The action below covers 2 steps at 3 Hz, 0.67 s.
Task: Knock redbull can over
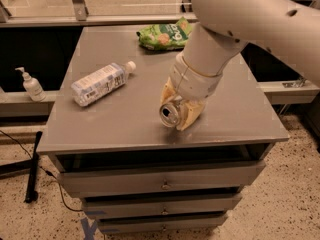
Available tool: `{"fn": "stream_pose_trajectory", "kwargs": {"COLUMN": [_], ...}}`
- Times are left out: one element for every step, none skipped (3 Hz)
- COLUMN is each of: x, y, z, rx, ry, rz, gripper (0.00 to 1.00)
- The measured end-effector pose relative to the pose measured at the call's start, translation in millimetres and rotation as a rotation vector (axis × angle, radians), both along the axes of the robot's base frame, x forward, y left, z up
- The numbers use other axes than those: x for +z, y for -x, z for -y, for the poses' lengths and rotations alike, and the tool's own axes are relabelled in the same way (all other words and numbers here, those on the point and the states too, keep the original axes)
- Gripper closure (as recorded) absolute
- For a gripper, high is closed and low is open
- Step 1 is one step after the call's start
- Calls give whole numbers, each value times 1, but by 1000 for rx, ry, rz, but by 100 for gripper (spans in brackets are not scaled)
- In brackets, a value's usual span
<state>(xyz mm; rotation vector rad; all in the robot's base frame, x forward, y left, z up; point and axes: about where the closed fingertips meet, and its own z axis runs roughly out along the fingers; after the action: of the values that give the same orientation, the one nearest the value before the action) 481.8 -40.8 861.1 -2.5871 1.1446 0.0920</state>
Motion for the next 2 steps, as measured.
{"fn": "stream_pose_trajectory", "kwargs": {"x": [-21, -36], "y": [19, 30], "z": [8, 11], "rx": [78, 115], "ry": [117, 181], "rz": [-50, -83], "gripper": [83, 60]}}
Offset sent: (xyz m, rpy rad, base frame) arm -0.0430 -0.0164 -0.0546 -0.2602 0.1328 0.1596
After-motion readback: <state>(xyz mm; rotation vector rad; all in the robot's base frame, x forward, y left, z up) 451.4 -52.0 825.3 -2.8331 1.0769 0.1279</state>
